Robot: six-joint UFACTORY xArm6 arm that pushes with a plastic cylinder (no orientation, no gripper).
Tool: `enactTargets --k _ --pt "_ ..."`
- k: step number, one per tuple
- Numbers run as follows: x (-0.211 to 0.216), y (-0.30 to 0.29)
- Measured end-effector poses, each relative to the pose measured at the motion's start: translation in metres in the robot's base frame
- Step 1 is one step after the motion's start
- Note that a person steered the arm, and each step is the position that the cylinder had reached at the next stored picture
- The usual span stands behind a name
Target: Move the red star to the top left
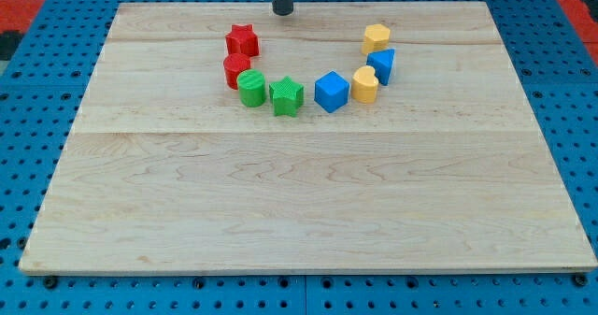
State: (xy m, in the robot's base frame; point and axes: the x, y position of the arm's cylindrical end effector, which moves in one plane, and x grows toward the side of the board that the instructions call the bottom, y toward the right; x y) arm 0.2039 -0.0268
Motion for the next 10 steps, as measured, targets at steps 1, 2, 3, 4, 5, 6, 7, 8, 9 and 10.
enactTargets --k 1,2,3,4,5,6,7,8,9,10 --pt "0.0 0.0" --pt "0.009 -0.002" --pt "0.046 0.027" --pt "0.077 -0.007" --pt "0.091 -0.061" --pt "0.074 -0.123" --pt "0.059 -0.152" --pt "0.054 -0.151" --pt "0.054 -0.155" --pt "0.03 -0.161"
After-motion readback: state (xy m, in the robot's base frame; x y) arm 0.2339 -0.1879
